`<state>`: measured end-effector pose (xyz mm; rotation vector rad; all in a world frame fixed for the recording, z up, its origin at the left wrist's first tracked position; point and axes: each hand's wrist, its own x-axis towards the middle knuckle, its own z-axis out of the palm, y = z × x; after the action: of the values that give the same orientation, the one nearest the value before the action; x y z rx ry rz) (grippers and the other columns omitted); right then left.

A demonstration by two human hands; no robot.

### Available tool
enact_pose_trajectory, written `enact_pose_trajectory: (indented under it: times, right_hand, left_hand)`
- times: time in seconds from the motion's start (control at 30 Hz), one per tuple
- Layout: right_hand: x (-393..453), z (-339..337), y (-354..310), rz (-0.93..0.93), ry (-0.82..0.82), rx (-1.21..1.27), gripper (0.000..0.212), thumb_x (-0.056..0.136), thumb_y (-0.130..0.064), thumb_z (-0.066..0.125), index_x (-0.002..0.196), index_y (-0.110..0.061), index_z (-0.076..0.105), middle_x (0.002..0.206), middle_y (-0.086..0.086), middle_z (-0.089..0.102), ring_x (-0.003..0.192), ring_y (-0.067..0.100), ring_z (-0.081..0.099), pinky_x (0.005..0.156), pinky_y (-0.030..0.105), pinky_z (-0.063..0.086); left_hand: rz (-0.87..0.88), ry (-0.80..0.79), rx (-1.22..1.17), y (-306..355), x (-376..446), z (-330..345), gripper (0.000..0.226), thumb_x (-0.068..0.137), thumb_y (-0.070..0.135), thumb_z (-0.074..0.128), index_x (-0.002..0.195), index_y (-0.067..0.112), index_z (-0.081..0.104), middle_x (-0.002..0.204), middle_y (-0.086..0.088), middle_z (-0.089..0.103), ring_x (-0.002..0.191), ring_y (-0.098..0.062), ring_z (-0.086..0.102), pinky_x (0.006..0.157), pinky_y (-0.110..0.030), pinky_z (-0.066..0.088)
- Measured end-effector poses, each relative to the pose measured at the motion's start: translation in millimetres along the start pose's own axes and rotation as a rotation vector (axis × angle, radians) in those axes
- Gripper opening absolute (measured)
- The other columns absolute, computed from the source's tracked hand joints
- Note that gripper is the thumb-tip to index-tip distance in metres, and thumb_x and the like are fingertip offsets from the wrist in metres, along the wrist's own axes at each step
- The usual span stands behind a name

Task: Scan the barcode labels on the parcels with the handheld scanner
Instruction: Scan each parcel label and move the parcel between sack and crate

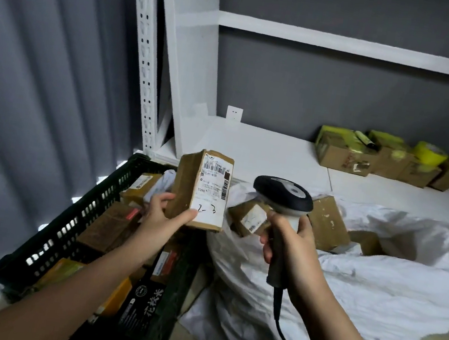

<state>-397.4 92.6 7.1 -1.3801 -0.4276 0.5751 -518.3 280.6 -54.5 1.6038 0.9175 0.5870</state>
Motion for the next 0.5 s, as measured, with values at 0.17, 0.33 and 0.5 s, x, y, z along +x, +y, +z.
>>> enact_pose_trajectory:
  times: [0.17, 0.33, 0.5]
  right_hand:
    - [-2, -51, -23, -0.025, 0.174, 0.063, 0.019, 0.095, -0.017, 0.058, 0.098, -0.015, 0.04, 0.054, 0.006, 0.051, 0.038, 0.016, 0.035, 0.043, 0.025, 0.028]
    - [-15, -97, -46, -0.038, 0.282, 0.137, 0.021, 0.095, -0.02, 0.059, 0.092, -0.019, 0.037, 0.054, 0.002, 0.05, 0.039, 0.015, 0.035, 0.041, 0.024, 0.027]
    - [-24, -141, -58, -0.068, 0.376, 0.093, 0.021, 0.093, -0.026, 0.059, 0.097, -0.018, 0.04, 0.057, 0.0, 0.053, 0.041, 0.013, 0.039, 0.042, 0.026, 0.026]
  left_hand:
    - [0.179, -0.017, 0.096, 66, 5, 65, 0.048, 0.08, 0.039, 0.073, 0.115, 0.026, 0.042, 0.129, -0.002, 0.044, 0.116, -0.015, 0.046, 0.095, -0.026, 0.035]
    - [0.367, -0.106, 0.406, 126, 0, 158, 0.058, 0.072, 0.055, 0.072, 0.117, 0.028, 0.046, 0.121, 0.002, 0.035, 0.104, -0.015, 0.051, 0.096, -0.028, 0.041]
    - [0.354, -0.301, 0.565, 143, -7, 255, 0.056, 0.07, 0.058, 0.072, 0.111, 0.028, 0.05, 0.122, 0.0, 0.036, 0.112, -0.024, 0.053, 0.093, -0.032, 0.041]
